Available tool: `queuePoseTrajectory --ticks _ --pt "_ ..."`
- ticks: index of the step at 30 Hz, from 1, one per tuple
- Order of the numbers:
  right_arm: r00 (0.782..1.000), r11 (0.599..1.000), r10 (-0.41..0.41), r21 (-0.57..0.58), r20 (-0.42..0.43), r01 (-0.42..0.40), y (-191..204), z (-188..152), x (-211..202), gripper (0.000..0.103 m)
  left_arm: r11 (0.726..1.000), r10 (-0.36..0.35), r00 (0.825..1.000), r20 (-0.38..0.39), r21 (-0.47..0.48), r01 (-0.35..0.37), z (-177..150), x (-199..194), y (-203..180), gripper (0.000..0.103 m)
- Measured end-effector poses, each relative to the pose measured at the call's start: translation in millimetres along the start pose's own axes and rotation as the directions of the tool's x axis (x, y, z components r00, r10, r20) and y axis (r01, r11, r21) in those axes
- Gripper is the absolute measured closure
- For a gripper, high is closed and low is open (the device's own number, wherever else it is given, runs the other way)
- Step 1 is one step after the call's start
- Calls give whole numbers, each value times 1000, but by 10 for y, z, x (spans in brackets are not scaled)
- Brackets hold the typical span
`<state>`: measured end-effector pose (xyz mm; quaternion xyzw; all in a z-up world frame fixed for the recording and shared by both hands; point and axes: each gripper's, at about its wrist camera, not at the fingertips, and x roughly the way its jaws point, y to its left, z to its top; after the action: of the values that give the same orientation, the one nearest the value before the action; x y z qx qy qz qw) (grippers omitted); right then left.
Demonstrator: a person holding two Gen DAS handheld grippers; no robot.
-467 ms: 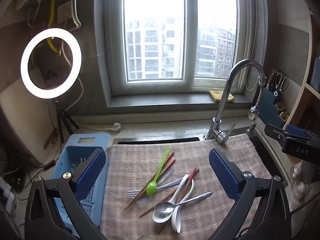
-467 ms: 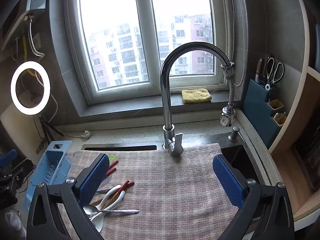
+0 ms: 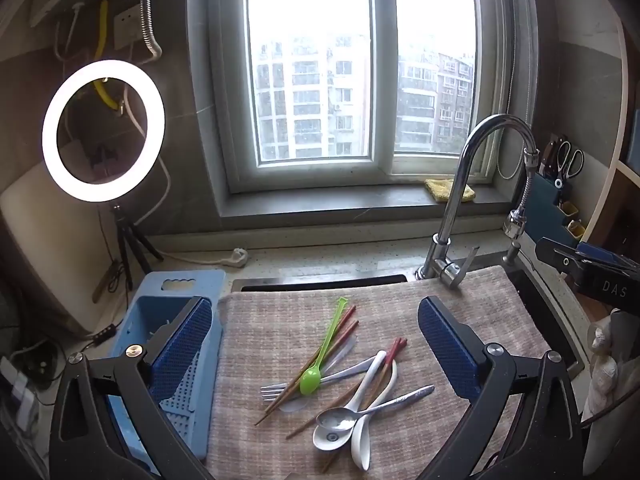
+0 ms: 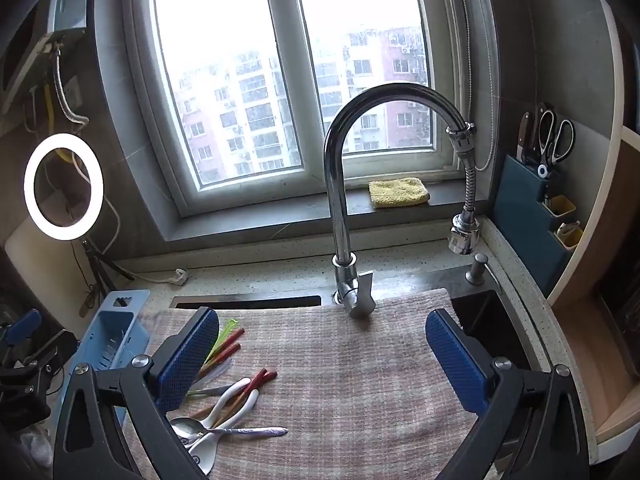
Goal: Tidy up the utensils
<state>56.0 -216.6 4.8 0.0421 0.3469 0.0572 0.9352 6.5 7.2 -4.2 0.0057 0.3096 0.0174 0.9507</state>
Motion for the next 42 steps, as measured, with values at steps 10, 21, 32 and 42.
queuePoseTrajectory --ticks 10,21,32,42 --pt "1000 1000 -1 18 -14 1 -33 -46 22 1 1000 -9 1000 -13 19 10 -38 24 -26 1" --pt "1000 1000 4 25 -28 -3 -61 -51 60 1 1000 -10 1000 -26 22 10 -40 31 -68 1" --pt "1000 1000 5 28 -30 -4 -61 -57 78 1 1000 -14 1000 -28 22 15 -24 47 -83 1" --pt "999 999 3 38 -35 -1 -88 -57 114 1 999 -23 999 -34 31 24 -16 65 -97 1"
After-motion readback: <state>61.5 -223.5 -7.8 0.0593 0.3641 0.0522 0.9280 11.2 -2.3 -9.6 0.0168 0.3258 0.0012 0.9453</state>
